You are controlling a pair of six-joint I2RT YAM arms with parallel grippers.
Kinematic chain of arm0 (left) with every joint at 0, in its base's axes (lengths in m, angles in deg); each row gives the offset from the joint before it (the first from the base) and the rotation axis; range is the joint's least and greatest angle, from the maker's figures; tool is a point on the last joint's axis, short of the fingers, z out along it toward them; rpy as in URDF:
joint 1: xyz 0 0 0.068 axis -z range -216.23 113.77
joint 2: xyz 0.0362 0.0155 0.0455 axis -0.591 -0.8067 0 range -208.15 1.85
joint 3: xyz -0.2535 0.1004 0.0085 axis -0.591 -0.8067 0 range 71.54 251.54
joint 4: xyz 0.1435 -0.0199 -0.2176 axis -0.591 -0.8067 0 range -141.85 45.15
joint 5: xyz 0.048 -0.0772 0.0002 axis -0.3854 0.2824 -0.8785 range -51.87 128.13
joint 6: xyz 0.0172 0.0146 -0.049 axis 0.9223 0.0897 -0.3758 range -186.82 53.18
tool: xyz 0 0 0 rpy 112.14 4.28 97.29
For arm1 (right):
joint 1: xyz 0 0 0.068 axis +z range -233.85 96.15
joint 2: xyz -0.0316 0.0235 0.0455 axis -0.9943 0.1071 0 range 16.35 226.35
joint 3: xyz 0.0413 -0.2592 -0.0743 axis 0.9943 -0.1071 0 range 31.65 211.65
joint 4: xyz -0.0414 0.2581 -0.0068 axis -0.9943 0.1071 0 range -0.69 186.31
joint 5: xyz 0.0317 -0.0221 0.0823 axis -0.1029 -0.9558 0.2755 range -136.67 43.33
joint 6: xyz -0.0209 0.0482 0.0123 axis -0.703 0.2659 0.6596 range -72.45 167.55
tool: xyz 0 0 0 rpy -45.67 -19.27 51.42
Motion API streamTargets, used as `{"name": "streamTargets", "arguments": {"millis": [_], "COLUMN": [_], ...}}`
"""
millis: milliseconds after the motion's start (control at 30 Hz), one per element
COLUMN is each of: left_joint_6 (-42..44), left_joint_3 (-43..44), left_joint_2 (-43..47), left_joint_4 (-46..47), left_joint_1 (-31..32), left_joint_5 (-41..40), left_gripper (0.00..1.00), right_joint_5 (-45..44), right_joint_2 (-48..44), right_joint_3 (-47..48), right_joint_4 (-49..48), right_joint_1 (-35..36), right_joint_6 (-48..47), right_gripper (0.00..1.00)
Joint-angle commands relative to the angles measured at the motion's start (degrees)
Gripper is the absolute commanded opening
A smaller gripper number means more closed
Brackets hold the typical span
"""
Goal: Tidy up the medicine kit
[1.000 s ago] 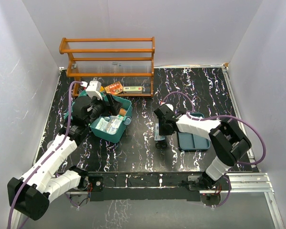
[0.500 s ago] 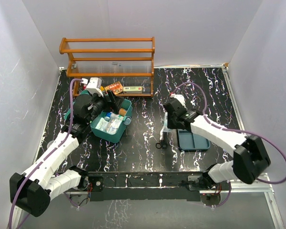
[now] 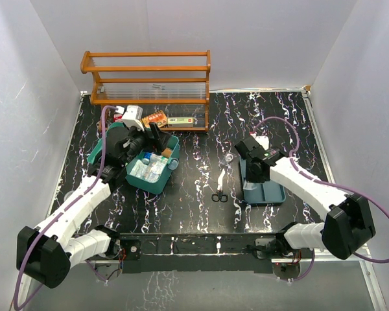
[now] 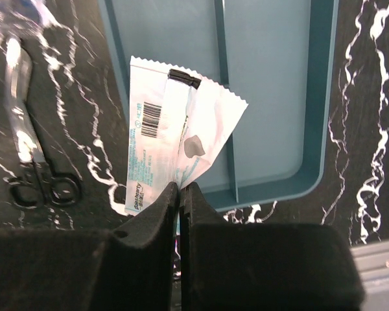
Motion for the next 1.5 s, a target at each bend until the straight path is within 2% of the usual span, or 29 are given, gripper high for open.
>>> {"name": "streamTargets", "arguments": {"millis": [0, 133, 333, 733, 867, 1167, 1467], "left_joint_6": [0.90, 1.22, 1.45, 2.62, 2.71, 2.67, 2.63], "left_joint_3": [-0.65, -0.64, -1.12, -0.85, -1.07, -1.54, -1.46], "left_joint_2": [0.17, 0.13, 0.42, 1.08, 1.36, 2.18, 1.97], "left_joint_4": [2.59, 2.42, 2.51, 1.30, 0.72, 0.63, 0.54], "left_joint_1": [-0.29, -0.28, -0.27, -0.28, -0.27, -0.29, -0.28], "left_joint_5": [1.08, 0.82, 0.46, -0.48, -0.77, -0.99, -0.71], "left_gripper": [0.74, 0.74, 0.75, 0.75, 0.75, 0.75, 0.75], "right_joint_5": [-0.56, -2.39, -0.26, 7.38, 8.57, 5.28, 10.61], "right_joint_2": [1.19, 4.83, 10.65, 18.16, 19.24, 15.94, 17.25], "right_joint_3": [-0.82, -0.21, 0.36, 4.57, 5.85, 7.33, 9.09], "right_joint_4": [4.17, 5.23, 4.86, -10.00, -12.19, -2.09, 0.39], "right_joint_1": [-0.09, -0.14, -0.11, -0.09, -0.09, -0.13, -0.24], "right_joint_6": [2.55, 2.98, 1.70, -6.34, -7.68, -3.79, -3.26], "right_gripper": [0.00, 0.00, 0.00, 0.00, 0.00, 0.00, 0.00]}}
